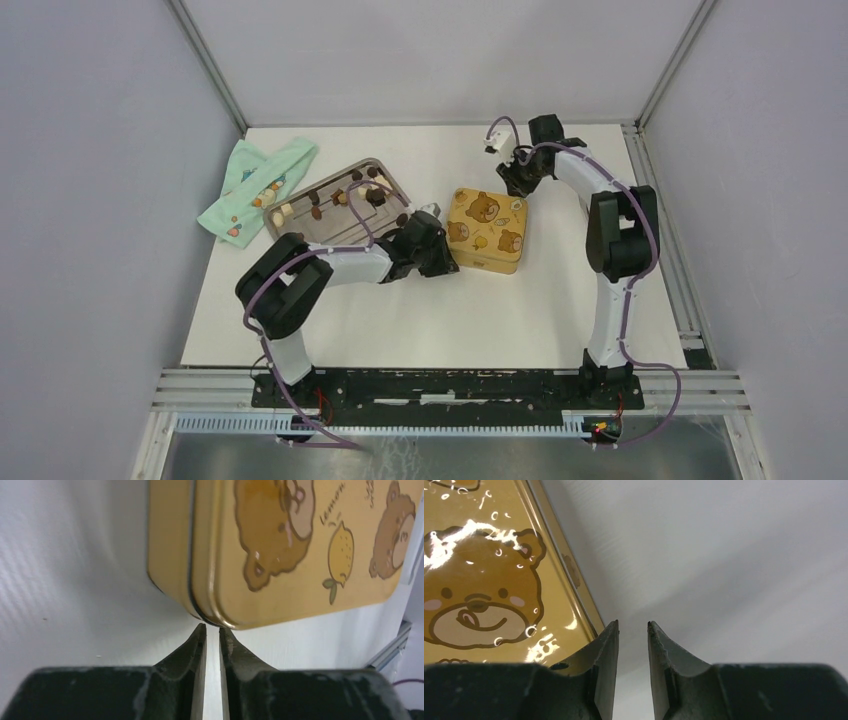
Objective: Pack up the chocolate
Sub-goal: Close the box lid on the packing box, then reset both arms
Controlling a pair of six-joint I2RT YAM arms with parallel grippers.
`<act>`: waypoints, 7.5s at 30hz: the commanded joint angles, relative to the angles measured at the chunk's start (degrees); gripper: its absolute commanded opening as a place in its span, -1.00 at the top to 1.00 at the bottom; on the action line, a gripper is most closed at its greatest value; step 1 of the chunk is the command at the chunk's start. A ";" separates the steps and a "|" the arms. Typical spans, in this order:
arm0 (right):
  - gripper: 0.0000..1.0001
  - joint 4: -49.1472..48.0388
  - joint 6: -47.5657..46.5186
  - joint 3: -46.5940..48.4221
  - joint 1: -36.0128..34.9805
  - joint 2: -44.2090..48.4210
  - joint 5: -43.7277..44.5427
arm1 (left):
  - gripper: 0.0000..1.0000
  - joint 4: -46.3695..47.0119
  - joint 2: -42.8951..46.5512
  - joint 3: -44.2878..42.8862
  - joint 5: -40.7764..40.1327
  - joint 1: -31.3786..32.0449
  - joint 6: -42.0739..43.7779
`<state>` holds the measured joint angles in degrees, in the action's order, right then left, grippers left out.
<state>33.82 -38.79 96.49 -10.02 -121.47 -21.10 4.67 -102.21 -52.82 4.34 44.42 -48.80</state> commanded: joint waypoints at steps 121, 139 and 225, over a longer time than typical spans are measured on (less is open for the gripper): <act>0.53 -5.88 7.58 -35.29 5.78 37.56 -9.62 | -0.43 29.14 0.59 4.30 23.32 2.55 0.04; 0.56 -2.10 6.07 -26.15 0.40 22.46 2.38 | 0.30 -8.19 19.17 7.28 -7.38 -0.33 17.07; -0.96 -9.94 39.27 -26.96 7.54 74.24 -3.18 | -0.99 -35.52 62.81 -16.82 -21.57 -0.76 24.54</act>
<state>25.76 -0.16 69.67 -2.72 -47.53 -23.66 -31.29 -39.94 -70.00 -16.56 43.94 -23.94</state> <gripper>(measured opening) 0.979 0.994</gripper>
